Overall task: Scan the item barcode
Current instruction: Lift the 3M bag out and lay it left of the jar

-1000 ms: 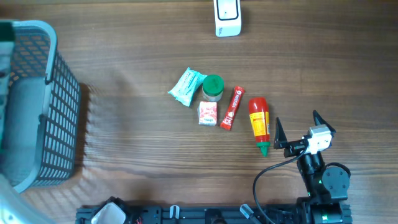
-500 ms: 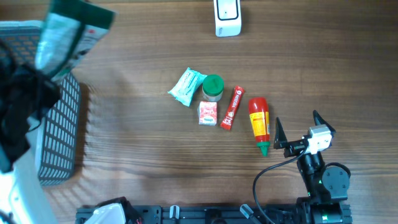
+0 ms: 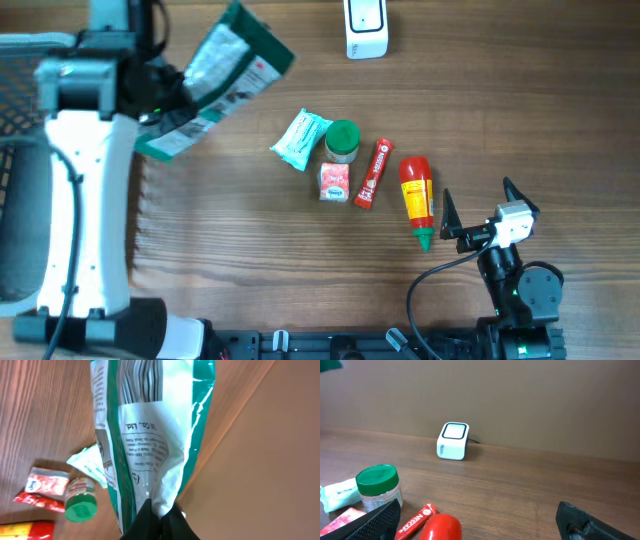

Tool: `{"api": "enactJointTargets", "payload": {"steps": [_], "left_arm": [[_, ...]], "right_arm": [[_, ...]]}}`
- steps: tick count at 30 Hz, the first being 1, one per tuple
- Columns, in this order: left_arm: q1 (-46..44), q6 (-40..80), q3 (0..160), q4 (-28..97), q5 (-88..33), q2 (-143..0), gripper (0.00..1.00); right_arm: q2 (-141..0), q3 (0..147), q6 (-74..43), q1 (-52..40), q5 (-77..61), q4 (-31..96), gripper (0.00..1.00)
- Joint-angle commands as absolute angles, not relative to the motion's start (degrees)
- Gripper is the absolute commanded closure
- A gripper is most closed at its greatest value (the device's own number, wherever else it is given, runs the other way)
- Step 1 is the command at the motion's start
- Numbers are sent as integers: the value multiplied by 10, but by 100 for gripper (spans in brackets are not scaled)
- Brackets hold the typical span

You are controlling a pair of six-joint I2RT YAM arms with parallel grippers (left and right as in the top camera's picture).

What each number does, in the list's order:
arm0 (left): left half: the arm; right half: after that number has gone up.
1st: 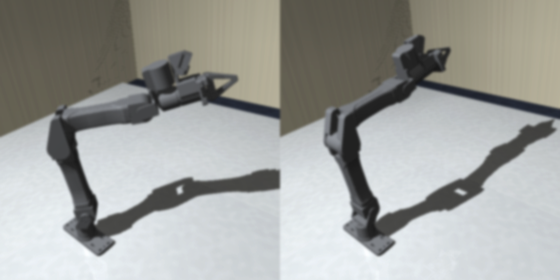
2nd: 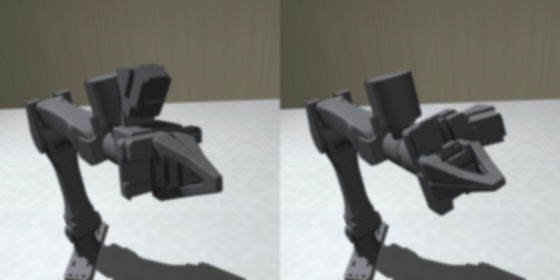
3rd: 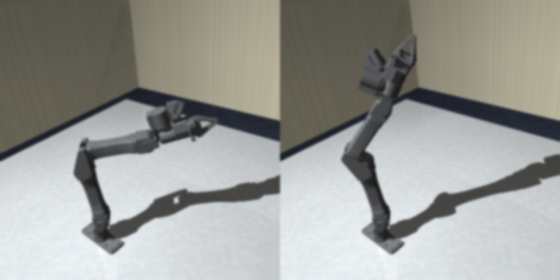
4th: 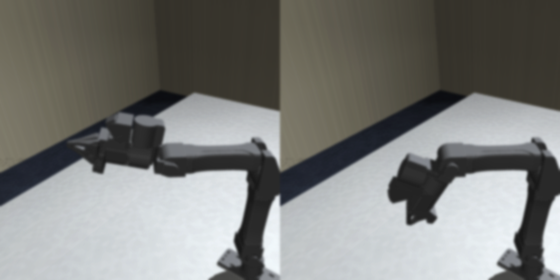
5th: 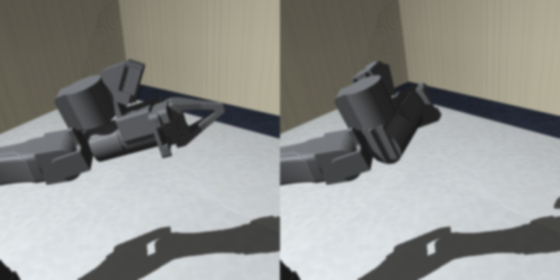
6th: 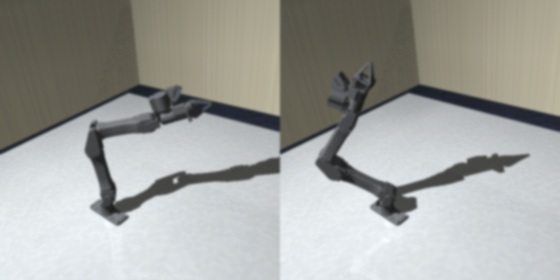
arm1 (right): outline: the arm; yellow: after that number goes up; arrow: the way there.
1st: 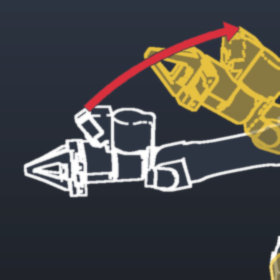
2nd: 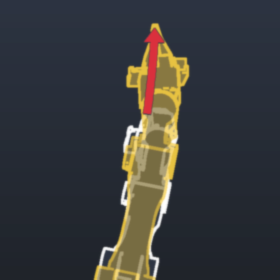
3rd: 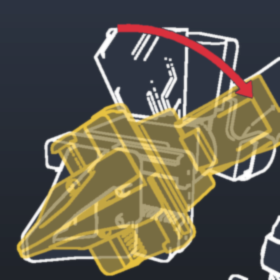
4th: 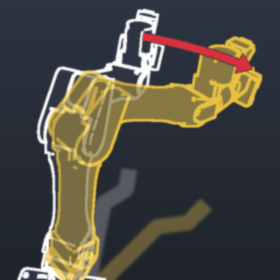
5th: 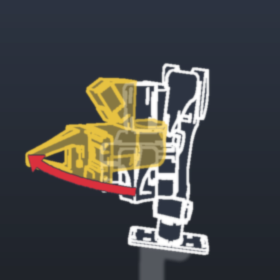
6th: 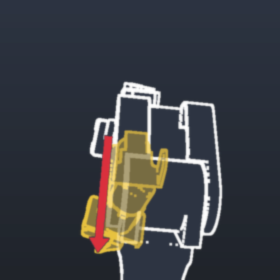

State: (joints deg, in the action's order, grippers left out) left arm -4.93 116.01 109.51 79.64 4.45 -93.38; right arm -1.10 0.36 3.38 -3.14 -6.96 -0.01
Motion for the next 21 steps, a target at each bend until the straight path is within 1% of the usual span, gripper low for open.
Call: {"api": "enactJointTargets", "payload": {"steps": [1, 8, 13, 17, 21], "left_arm": [[-81, 1250, 1099, 795, 53, -944, 96], [-103, 1250, 1098, 839, 52, -1003, 96], [-103, 1250, 1098, 821, 32, -1069, 96], [-103, 1250, 1098, 870, 24, -1117, 96], [-109, 1250, 1097, 944, 15, -1163, 96]], "right_arm": [[-8, 3, 44, -33, -60, -3, 0], [-8, 3, 44, -33, -60, -3, 0], [-8, 3, 44, -33, -60, -3, 0], [-8, 3, 44, -33, -60, -3, 0], [-8, 3, 43, -33, -60, -3, 0]]}}
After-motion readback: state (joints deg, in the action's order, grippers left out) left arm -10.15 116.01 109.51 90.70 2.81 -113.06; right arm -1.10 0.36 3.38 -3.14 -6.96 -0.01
